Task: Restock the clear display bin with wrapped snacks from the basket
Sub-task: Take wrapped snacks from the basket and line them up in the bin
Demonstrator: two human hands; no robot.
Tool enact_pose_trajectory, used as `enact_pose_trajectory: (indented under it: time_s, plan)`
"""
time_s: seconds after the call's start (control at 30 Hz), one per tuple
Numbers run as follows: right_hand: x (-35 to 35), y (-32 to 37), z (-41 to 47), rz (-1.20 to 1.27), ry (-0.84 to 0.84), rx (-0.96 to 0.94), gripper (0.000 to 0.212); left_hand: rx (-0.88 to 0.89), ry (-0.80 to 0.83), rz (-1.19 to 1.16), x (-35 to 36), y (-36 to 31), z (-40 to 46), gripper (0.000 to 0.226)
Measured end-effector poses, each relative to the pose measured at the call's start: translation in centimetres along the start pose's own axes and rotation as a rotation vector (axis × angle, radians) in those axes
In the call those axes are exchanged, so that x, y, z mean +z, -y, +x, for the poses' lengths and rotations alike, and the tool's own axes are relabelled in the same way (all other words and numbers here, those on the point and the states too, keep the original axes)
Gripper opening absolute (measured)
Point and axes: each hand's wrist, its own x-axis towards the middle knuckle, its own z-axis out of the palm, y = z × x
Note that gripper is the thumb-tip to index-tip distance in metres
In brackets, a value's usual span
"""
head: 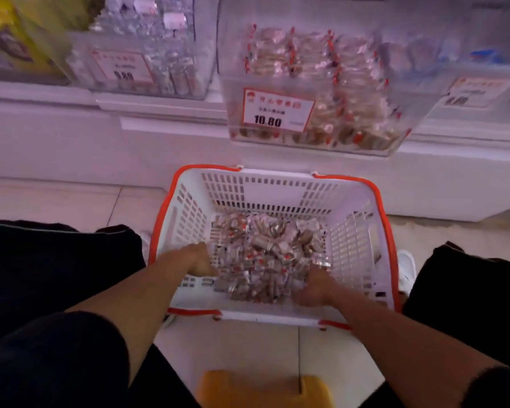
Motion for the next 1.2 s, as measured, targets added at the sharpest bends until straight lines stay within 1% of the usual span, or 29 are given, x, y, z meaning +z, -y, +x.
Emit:
enact_pose_trajectory:
  time_s: [0.03,0.07,0.1,0.13,0.17,0.23,0.3,0.37,0.4,0.43,0.47,0.5,0.53,0.6,0.63,0.73,0.8,0.83,0.9,1.0,1.07,1.13,1.2]
  plan:
    - [0.5,-0.2,1.3,0.118,-0.046,0.027,0.062,-0.002,-0.001,-0.076,0.8,0.0,0.9,0.096]
    - [1.0,-0.3,2.5,0.226,-0.088,0.056,0.072,-0.006,0.0,-0.158,1.5,-0.3,1.7,0.098]
    - [1.4,-0.3,3.4,0.305,-0.137,0.073,0.086,-0.014,-0.001,-0.248,2.2,-0.6,2.4,0.102]
    - [1.7,-0.2,4.5,0.354,-0.191,0.062,0.097,-0.022,0.005,-0.346,2.9,-0.9,3.2,0.106]
    - [1.9,0.2,5.5,0.39,-0.239,0.03,0.101,-0.031,0.022,-0.433,3.8,-1.3,3.9,0.11]
    - [2.2,1.3,7.1,0.418,-0.291,-0.025,0.1,-0.039,0.083,-0.567,5.9,-2.1,5.5,0.114]
    - [2.6,2.6,8.6,0.315,-0.3,-0.069,0.098,-0.053,0.115,-0.596,8.0,-3.3,6.9,0.122]
    - [3.1,3.9,9.9,0.111,-0.24,-0.09,0.103,-0.077,0.026,-0.597,9.6,-4.5,8.1,0.13]
    - [3.5,4.4,10.3,0.015,-0.221,-0.085,0.101,-0.083,-0.024,-0.657,10.0,-5.0,8.6,0.13]
    - [3.8,4.6,10.8,-0.068,-0.224,-0.081,0.094,-0.079,-0.073,-0.727,10.0,-5.1,9.1,0.128]
    - [4.1,4.8,11.1,-0.133,-0.241,-0.093,0.081,-0.068,-0.113,-0.755,10.0,-5.0,9.6,0.125]
    - [4.4,4.9,11.3,-0.166,-0.267,-0.117,0.068,-0.055,-0.148,-0.723,9.8,-4.8,9.8,0.123]
    - [4.5,5.0,11.4,-0.148,-0.3,-0.153,0.055,-0.039,-0.184,-0.673,9.9,-4.6,10.1,0.122]
    - [4.4,5.0,11.6,0.053,-0.348,-0.214,0.036,-0.021,-0.279,-0.615,10.2,-4.4,10.6,0.111]
    - [4.4,5.1,11.7,0.194,-0.338,-0.215,0.032,-0.016,-0.333,-0.594,10.4,-4.4,10.8,0.101]
    - [4.1,5.3,11.5,0.611,-0.245,-0.146,0.031,0.033,-0.501,-0.596,10.0,-4.5,11.0,0.063]
    - [3.7,5.3,11.2,0.838,-0.178,-0.085,0.028,0.032,-0.567,-0.644,9.3,-4.4,11.1,0.042]
    - [3.5,5.2,11.1,0.915,-0.146,-0.051,0.026,0.029,-0.577,-0.687,9.1,-4.4,11.0,0.036]
    - [3.0,5.1,10.7,1.025,-0.093,0.023,0.025,0.039,-0.559,-0.746,8.8,-4.2,10.8,0.03]
    - [2.3,4.4,10.1,1.12,0.005,0.135,0.015,-0.032,-0.568,-0.586,8.3,-3.7,10.6,0.02]
    - [1.9,3.7,9.6,1.165,0.118,0.189,0.018,-0.135,-0.558,-0.511,7.9,-3.1,10.6,0.017]
    - [1.7,3.1,9.0,1.148,0.198,0.199,0.018,-0.183,-0.484,-0.547,7.6,-2.7,10.8,0.023]
    - [1.8,2.8,8.8,1.046,0.23,0.201,0.022,-0.172,-0.379,-0.696,7.3,-2.6,10.9,0.034]
